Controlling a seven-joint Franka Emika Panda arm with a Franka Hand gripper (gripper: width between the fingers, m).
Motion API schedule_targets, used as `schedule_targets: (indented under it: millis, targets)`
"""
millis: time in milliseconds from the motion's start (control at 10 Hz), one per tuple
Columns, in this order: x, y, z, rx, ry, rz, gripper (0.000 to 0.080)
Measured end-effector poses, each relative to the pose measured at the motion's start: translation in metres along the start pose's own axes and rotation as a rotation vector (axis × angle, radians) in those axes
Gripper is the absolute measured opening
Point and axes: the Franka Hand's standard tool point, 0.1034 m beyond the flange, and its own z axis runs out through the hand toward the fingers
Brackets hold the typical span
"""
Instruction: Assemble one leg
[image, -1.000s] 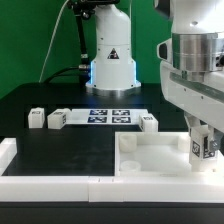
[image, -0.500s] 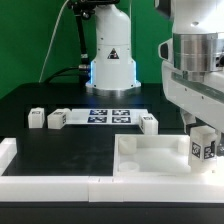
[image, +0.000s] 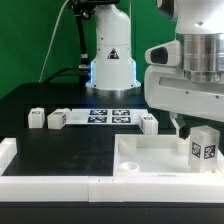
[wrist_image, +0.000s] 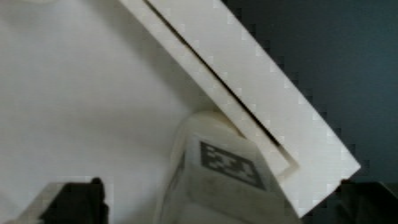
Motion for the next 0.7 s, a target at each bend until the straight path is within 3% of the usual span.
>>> schedule_targets:
  millis: [700]
  targets:
    - [0.0046, 0.0043, -0.001, -0.049, 0.019, -0.708, 0.0649]
